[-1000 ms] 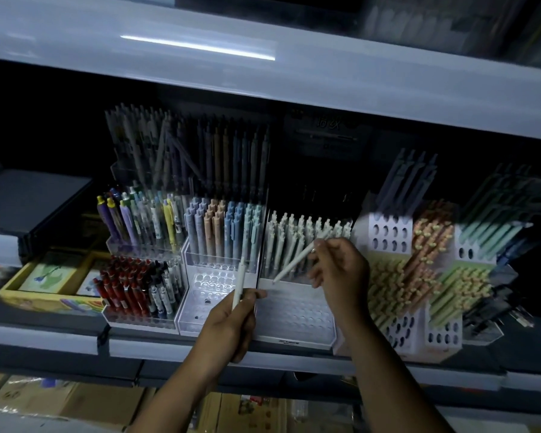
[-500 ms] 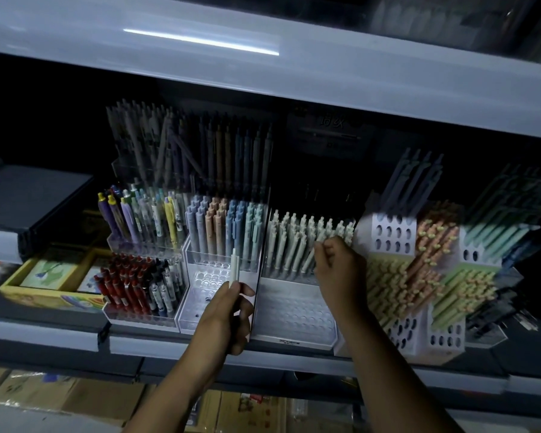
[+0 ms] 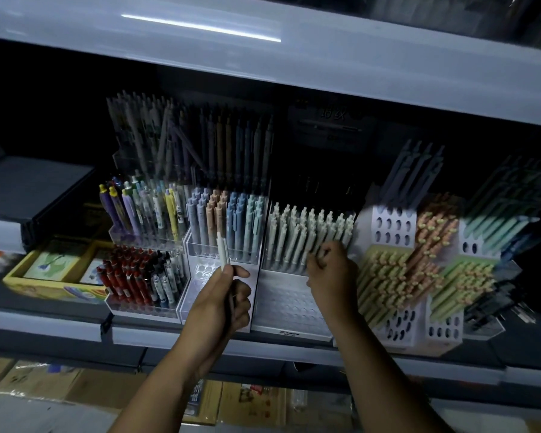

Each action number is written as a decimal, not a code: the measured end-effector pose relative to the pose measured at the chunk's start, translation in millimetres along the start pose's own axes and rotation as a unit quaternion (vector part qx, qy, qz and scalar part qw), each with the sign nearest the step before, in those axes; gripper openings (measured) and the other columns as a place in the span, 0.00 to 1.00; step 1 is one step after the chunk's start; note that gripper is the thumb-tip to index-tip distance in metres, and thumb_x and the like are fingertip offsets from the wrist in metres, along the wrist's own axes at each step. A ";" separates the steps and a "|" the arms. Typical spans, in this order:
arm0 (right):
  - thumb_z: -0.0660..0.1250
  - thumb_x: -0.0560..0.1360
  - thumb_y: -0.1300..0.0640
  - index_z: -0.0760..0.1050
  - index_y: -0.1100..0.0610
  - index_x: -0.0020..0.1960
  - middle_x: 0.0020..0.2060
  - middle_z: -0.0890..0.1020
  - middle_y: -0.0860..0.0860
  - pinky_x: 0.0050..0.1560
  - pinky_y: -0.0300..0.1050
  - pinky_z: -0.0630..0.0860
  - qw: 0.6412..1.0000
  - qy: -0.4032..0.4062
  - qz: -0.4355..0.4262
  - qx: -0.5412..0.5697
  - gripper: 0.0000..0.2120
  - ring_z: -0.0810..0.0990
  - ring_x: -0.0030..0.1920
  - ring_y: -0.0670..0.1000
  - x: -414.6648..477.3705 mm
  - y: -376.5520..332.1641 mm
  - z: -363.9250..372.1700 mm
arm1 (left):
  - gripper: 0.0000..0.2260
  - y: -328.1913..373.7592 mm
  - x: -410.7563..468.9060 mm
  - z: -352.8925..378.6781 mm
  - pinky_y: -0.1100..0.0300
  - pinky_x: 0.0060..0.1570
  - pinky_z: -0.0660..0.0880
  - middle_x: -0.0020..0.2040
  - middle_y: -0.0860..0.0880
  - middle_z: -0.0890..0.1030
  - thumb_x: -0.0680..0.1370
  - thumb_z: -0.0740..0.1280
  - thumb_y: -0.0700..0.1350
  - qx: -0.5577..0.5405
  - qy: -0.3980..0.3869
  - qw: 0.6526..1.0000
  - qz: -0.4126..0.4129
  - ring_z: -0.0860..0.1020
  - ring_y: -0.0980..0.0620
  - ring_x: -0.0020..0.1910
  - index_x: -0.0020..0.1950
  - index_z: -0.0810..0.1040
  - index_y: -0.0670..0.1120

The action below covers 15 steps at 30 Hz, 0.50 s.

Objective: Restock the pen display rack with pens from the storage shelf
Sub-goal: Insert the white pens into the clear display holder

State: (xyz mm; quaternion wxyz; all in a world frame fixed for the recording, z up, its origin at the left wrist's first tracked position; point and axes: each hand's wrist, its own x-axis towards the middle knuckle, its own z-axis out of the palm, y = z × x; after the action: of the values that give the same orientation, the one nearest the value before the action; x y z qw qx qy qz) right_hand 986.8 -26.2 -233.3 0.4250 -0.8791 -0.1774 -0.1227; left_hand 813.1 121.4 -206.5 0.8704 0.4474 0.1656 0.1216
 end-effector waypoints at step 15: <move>0.73 0.77 0.60 0.73 0.54 0.52 0.37 0.82 0.52 0.32 0.48 0.78 0.932 -0.198 0.006 0.303 0.10 0.82 0.32 0.54 -79.6 -94.9 -20.8 | 0.13 24.3 24.2 27.2 0.60 0.39 0.66 0.39 0.50 0.69 0.85 0.57 0.55 -0.241 -0.052 0.969 0.030 0.65 0.54 0.34 0.48 0.72 0.48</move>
State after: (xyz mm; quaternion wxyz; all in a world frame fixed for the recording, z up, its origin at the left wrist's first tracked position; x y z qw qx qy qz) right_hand 873.7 -4.5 -183.1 0.6284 -0.7159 -0.2813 0.1164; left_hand 844.5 123.9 -176.2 0.9560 0.2347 0.0724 0.1603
